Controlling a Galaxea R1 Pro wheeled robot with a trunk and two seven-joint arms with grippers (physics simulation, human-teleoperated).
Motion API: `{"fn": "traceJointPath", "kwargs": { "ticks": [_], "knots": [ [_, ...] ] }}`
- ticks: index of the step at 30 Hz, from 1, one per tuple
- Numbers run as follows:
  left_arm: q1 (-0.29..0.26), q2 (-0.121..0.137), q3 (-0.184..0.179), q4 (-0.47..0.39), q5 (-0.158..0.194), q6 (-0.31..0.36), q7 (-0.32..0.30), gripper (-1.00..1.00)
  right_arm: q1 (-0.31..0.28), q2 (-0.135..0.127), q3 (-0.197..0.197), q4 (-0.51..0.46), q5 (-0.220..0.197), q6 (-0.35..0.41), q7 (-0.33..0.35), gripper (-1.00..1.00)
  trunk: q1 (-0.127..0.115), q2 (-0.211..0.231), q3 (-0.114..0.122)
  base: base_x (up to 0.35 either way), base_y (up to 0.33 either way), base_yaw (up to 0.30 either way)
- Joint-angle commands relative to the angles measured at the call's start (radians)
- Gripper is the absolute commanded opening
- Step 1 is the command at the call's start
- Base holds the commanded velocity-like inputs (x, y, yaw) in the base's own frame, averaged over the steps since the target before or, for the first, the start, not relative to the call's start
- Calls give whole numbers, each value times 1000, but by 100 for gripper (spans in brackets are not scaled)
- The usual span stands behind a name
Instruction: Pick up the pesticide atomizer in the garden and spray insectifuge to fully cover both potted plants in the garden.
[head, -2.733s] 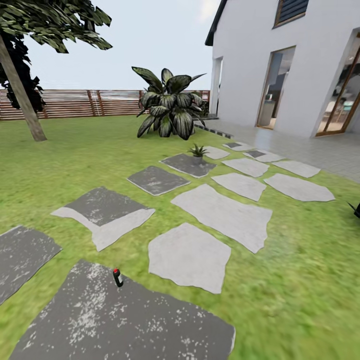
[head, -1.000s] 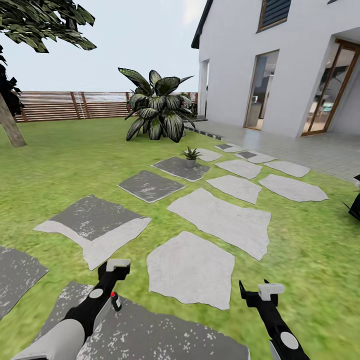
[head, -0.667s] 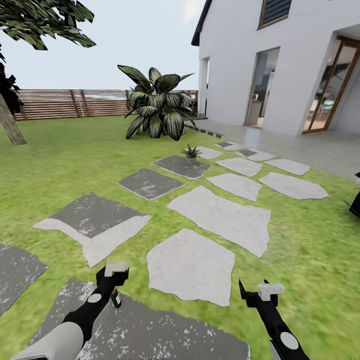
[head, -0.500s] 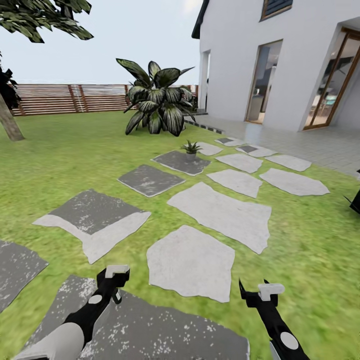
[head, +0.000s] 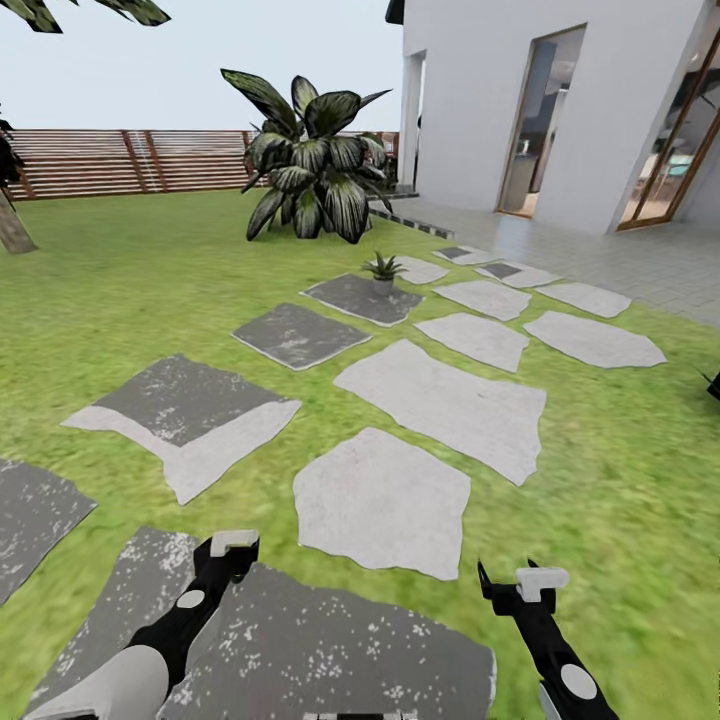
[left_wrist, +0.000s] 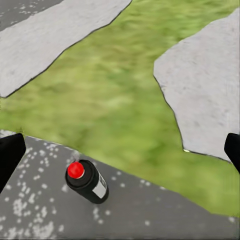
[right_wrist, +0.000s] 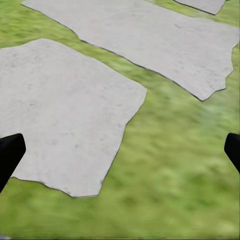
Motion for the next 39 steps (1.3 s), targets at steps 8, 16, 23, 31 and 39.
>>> {"fn": "traceJointPath", "kwargs": {
  "ticks": [8, 16, 23, 31, 39],
  "knots": [
    [-1, 4, 23, 2, -10, -4, 2, 100, 0, 0, 0, 1, 1, -3, 0, 100, 3, -2, -43, 0, 0, 132],
    [-1, 4, 28, 3, -10, -4, 2, 100, 0, 0, 0, 2, 1, -3, 0, 100, 7, -4, -84, 0, 0, 186],
    [-2, -3, 30, -2, -10, -5, 4, 100, 0, 0, 0, 2, 1, -4, 0, 100, 10, -6, -113, 0, 0, 55],
    [-1, -7, 27, 3, 30, -85, 2, 100, 0, 0, 0, 2, 1, -4, 0, 100, 12, -7, -133, 0, 0, 3],
    [-2, -3, 23, 4, 33, -111, 2, 100, 0, 0, 0, 2, 0, -6, -1, 100, 13, -7, -141, 0, 0, 0]
  ]
}}
